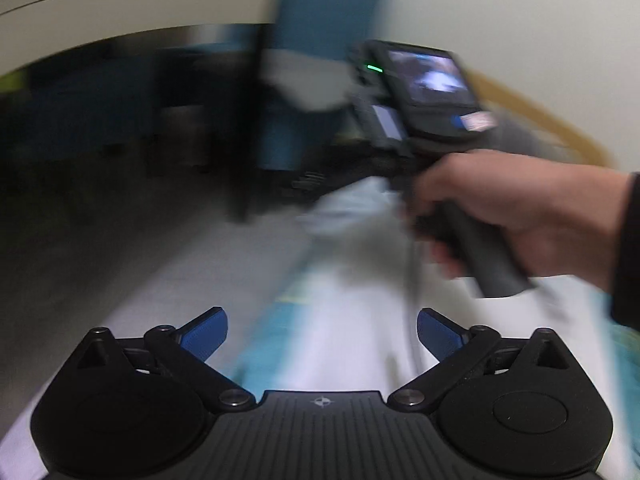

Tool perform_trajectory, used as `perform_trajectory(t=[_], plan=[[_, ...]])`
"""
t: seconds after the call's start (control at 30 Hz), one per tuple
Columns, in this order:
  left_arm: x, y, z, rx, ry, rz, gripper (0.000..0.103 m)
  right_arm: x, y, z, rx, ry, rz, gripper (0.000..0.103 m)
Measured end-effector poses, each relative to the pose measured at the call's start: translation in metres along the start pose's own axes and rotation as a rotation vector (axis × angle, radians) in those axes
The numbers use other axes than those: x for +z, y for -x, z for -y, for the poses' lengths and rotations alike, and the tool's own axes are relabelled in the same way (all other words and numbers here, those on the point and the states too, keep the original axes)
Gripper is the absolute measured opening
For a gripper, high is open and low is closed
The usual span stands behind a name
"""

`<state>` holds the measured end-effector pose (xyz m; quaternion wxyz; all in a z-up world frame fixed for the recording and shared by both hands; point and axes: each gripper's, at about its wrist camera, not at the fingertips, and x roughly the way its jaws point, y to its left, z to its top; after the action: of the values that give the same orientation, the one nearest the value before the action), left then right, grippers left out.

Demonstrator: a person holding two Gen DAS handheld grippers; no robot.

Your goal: Fold clothes

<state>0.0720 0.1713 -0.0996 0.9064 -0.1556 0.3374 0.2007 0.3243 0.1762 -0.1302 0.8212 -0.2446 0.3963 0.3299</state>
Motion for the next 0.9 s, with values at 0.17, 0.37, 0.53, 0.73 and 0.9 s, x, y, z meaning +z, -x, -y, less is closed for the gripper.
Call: perform_trajectory(t=[0.17,0.37,0.53,0.73,0.9], plan=[[0.006,-0.033,-0.034,0.102,0.121,0.022,0.100,0.023,-0.082,-0.029,-0.052,0.131,-0.080,0.088],[0.010,-0.063,-0.034,0.138,0.134,0.012,0.100,0.030,-0.128,-0.046,-0.210,0.255,-0.174,0.048],[0.010,-0.058,-0.035,0.096,0.205,0.059,0.101,0.034,-0.092,-0.020,-0.228,0.168,-0.054,0.005],[0.003,-0.023,-0.027,-0.036,0.214,0.162,0.101,0.007,0.031,0.060,-0.255,-0.157,0.311,0.004],[-0.013,0.024,-0.002,-0.189,0.114,0.260,0.102,-0.061,0.113,0.148,-0.391,-0.483,0.522,0.004]])
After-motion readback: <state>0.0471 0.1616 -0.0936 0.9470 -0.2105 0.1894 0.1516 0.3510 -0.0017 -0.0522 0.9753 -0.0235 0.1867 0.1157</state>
